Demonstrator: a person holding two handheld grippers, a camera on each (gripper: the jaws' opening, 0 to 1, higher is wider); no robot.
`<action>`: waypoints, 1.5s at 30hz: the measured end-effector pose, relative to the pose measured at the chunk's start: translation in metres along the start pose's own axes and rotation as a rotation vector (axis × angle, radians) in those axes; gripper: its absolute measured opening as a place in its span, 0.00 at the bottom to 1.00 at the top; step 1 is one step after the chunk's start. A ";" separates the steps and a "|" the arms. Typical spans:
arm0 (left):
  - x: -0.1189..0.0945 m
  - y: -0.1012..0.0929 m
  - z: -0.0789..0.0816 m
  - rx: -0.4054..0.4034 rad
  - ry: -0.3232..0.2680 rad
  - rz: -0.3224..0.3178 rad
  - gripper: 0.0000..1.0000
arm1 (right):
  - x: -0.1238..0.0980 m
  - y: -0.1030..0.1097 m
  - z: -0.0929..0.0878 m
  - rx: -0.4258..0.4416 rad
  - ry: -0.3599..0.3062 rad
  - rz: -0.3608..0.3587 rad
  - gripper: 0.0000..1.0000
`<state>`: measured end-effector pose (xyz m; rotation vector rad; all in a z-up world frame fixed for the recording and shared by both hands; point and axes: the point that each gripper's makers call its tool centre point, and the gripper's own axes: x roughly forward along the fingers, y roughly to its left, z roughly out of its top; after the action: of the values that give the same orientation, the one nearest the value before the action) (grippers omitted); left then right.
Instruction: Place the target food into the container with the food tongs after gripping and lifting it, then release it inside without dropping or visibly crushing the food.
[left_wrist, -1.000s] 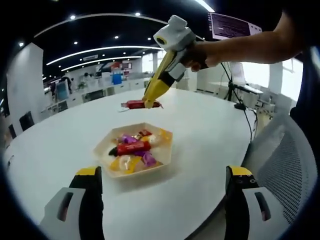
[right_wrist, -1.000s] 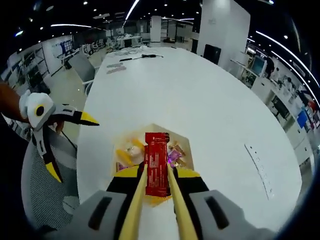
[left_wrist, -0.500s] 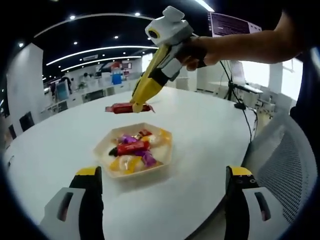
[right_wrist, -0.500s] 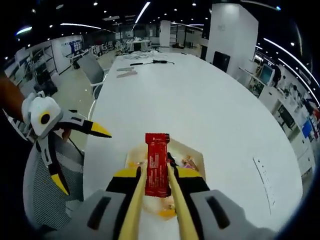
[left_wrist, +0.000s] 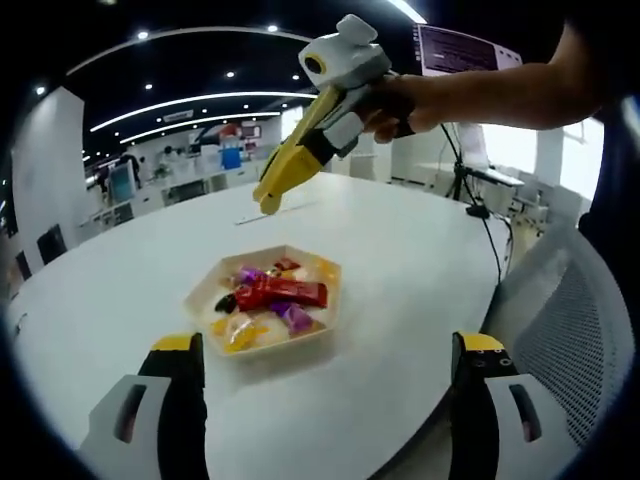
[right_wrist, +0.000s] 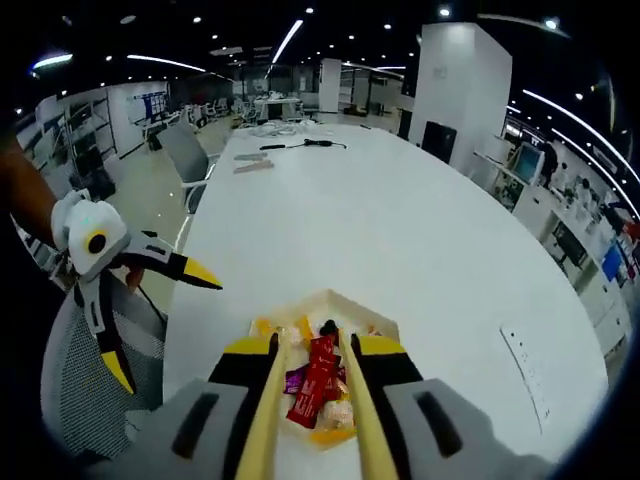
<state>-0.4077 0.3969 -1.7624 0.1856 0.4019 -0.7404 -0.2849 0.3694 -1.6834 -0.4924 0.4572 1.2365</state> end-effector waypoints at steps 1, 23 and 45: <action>0.000 0.000 0.000 0.001 0.000 0.000 0.99 | -0.003 -0.002 0.005 -0.017 -0.032 -0.016 0.28; 0.002 -0.004 -0.004 0.001 0.022 -0.023 0.99 | -0.058 -0.002 -0.009 0.068 -0.206 -0.098 0.28; 0.002 -0.002 -0.004 -0.007 0.019 -0.018 0.99 | -0.128 0.020 -0.096 0.240 -0.314 -0.334 0.28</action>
<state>-0.4092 0.3956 -1.7669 0.1823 0.4243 -0.7555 -0.3438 0.2195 -1.6895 -0.1553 0.2389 0.9011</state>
